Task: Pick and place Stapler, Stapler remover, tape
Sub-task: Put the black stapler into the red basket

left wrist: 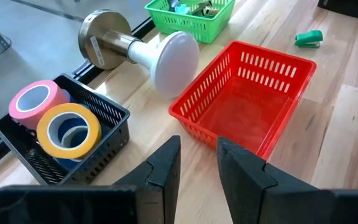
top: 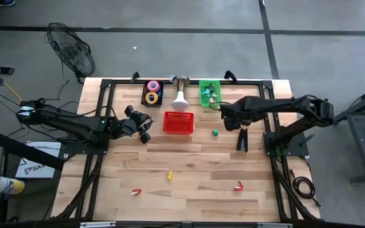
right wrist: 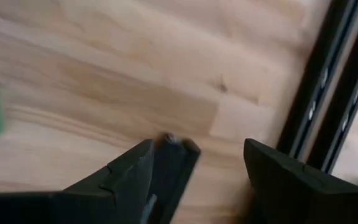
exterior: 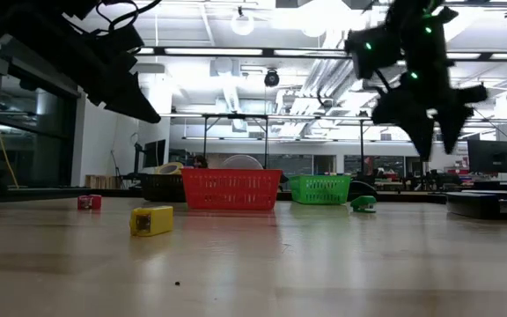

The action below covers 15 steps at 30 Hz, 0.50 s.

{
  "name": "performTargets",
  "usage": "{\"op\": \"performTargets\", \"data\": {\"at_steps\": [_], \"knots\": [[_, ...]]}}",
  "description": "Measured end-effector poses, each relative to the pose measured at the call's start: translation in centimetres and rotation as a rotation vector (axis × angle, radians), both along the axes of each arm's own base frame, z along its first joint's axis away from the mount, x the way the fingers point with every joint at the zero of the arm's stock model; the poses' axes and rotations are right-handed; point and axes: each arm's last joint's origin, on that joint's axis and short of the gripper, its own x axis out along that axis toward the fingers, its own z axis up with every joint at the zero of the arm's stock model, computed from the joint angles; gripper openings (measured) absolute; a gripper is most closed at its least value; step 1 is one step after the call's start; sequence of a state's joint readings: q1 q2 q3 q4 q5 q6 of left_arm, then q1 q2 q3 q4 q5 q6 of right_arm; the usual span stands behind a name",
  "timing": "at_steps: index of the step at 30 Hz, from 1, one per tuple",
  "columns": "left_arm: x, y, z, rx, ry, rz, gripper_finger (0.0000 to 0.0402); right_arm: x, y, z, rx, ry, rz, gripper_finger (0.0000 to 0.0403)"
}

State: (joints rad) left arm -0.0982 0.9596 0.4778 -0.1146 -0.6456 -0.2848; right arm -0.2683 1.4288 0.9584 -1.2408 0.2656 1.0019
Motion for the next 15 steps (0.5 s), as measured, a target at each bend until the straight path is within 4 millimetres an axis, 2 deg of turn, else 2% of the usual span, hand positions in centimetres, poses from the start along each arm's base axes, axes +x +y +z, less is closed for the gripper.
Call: {"op": "performTargets", "data": {"at_steps": [7,15], "knots": [[-0.1,-0.1,-0.3,-0.025,0.034,-0.03,0.0102,-1.6,1.1,-3.1,0.039,0.05,-0.106,0.0259],[-0.3,-0.3,-0.7,-0.087,0.08,-0.112,0.0102,-1.2,1.1,-4.6,0.05,-0.055,-0.115,0.0283]]}}
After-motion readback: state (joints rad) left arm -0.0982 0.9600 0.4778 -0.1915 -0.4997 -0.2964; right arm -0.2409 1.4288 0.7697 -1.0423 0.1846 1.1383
